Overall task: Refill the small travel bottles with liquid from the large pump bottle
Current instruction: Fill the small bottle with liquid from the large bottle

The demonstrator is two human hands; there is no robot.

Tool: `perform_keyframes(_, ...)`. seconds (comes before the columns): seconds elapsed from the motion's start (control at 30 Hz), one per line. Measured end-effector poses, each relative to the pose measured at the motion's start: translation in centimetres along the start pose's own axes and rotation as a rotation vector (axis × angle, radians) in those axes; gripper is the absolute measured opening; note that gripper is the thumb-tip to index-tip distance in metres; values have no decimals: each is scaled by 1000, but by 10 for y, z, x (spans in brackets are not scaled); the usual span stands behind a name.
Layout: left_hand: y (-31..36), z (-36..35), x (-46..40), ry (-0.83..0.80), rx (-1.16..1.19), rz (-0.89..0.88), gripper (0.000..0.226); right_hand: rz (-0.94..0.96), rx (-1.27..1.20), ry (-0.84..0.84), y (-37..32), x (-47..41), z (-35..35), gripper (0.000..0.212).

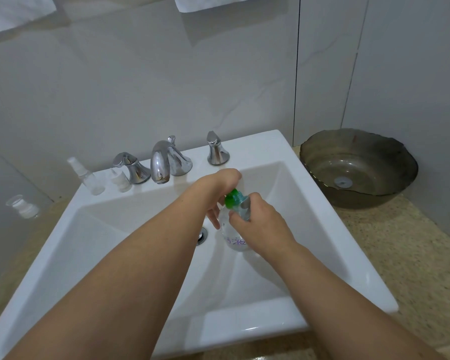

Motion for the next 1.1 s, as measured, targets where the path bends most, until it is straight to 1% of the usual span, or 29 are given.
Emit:
perform_keyframes(0.1,-2,1,-4,22,-7,-19,44,26,51,9,-2,2,1,29)
perform_keyframes(0.23,-5,-3,-12,81,-40,-43,44,33,162,19,0,0,1,29)
perform_keyframes(0.37,-5,-6,-15,103,-60,-48,45,33,203,26,1,-1,1,31)
perform_keyframes(0.57,-6,-7,-19,105,-59,-62,43,30,210,44,1,-2,1,36)
perform_keyframes(0.77,-7,-4,-22,88,-91,-74,47,30,291,100,1,0,6,43)
perform_keyframes(0.83,-8,-2,-22,68,-79,-69,49,8,265,95,1,1,7,45)
perform_keyframes(0.9,-7,1,-20,23,-46,-61,55,-23,196,85,1,2,10,47)
perform_keyframes(1.0,0,6,-12,-81,5,-28,83,-45,97,102,4,3,13,50)
perform_keyframes(1.07,2,7,-9,-105,16,-16,99,-41,51,113,4,4,14,51)
perform_keyframes(1.1,2,7,-9,-100,10,-12,103,-37,35,118,4,4,14,52)
Point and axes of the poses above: each hand's wrist, its own x-axis away from the middle knuckle, its own z-axis out of the back of the hand, y = z × x, the point moved 3 cm from there along -x, towards the middle knuckle, and after that the axes turned 11 degrees about -z, right-handed, at the moved point
